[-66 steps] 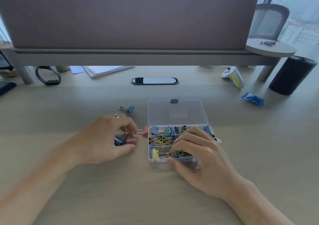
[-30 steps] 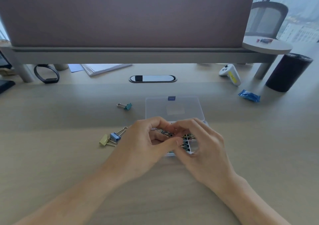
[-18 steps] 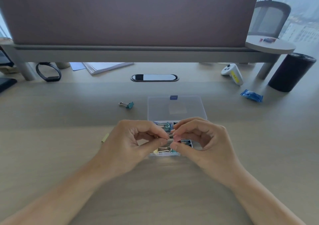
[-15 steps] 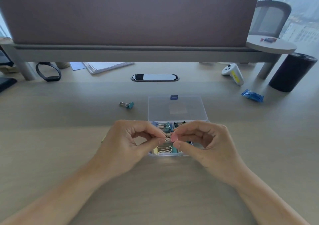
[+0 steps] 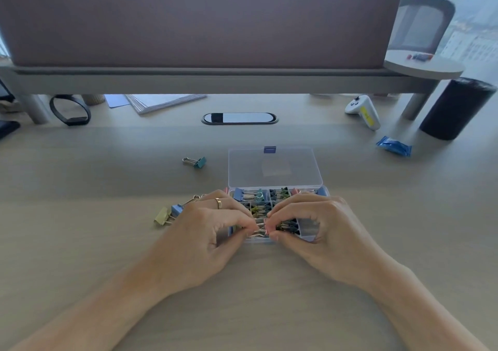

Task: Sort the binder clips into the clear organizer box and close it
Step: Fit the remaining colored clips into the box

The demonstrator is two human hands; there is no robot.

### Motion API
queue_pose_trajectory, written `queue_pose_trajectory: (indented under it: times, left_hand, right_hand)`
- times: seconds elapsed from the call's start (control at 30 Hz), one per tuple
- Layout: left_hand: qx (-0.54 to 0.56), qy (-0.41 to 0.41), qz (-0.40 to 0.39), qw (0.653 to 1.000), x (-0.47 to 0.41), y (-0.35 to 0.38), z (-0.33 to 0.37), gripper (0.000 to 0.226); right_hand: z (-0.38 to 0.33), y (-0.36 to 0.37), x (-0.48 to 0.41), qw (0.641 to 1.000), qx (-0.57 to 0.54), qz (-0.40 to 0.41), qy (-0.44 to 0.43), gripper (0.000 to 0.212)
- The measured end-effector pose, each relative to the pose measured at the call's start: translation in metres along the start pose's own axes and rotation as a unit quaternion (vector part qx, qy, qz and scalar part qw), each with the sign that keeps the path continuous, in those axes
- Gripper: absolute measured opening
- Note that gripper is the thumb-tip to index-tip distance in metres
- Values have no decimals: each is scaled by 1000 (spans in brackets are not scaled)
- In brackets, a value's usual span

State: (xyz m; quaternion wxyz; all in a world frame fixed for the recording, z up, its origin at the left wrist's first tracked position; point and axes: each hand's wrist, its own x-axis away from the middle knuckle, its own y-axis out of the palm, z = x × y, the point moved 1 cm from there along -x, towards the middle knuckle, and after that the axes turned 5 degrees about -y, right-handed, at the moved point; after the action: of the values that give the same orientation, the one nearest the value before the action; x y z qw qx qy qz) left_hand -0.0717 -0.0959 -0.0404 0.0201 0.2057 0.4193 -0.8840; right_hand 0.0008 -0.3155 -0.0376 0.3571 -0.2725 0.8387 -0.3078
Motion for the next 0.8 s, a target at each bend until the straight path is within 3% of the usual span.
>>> queue_pose_trajectory:
  times: [0.8]
  left_hand:
    - [-40, 34, 7, 999, 5, 4, -9, 5]
  right_hand:
    - [6, 8, 4, 997, 55, -12, -45, 12]
